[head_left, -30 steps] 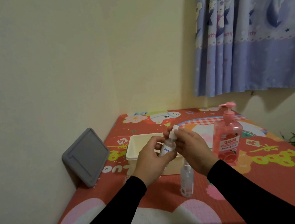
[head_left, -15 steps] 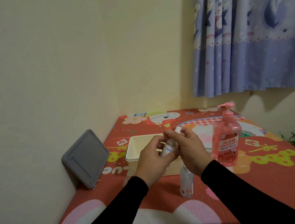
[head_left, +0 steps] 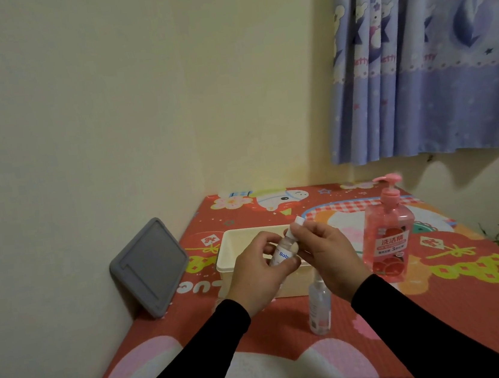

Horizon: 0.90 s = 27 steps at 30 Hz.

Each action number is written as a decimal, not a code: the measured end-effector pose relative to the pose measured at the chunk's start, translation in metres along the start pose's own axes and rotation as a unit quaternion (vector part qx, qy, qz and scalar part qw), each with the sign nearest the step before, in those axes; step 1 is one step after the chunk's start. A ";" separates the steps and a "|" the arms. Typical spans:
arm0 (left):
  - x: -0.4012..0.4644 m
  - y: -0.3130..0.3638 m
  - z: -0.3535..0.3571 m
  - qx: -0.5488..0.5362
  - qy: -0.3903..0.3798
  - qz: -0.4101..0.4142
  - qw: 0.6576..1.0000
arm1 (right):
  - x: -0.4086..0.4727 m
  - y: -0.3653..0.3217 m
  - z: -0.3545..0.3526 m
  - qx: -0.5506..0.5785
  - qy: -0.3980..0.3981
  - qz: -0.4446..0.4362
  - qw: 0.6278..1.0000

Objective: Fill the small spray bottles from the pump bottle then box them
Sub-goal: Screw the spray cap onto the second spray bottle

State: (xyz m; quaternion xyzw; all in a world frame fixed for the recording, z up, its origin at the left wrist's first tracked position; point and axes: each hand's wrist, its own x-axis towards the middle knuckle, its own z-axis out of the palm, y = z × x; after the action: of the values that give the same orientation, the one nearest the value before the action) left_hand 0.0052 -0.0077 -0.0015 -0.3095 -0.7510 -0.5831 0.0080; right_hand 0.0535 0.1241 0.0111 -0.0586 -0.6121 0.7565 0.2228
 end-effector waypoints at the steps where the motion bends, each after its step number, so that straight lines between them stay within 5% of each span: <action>1: -0.001 0.000 0.001 0.005 -0.003 0.001 1.000 | 0.000 0.002 -0.001 0.003 0.010 0.003 1.000; 14: 0.003 -0.004 0.001 -0.011 0.000 -0.009 1.000 | 0.003 -0.003 0.006 0.102 -0.021 0.056 0.993; 18: 0.006 -0.009 -0.003 0.015 0.015 -0.008 1.000 | 0.000 0.002 0.000 0.043 -0.049 0.026 0.998; 24: 0.003 -0.009 0.002 0.028 0.005 -0.002 1.000 | -0.001 0.004 0.000 -0.059 0.054 -0.010 0.997; 27: 0.002 -0.007 0.005 0.030 -0.009 -0.004 0.999 | -0.001 0.002 -0.002 -0.071 0.024 0.010 0.997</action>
State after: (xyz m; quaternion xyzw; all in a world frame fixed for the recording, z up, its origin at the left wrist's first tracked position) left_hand 0.0019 -0.0030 -0.0085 -0.3119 -0.7696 -0.5571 0.0081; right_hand 0.0543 0.1254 0.0088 -0.0984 -0.6583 0.7117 0.2248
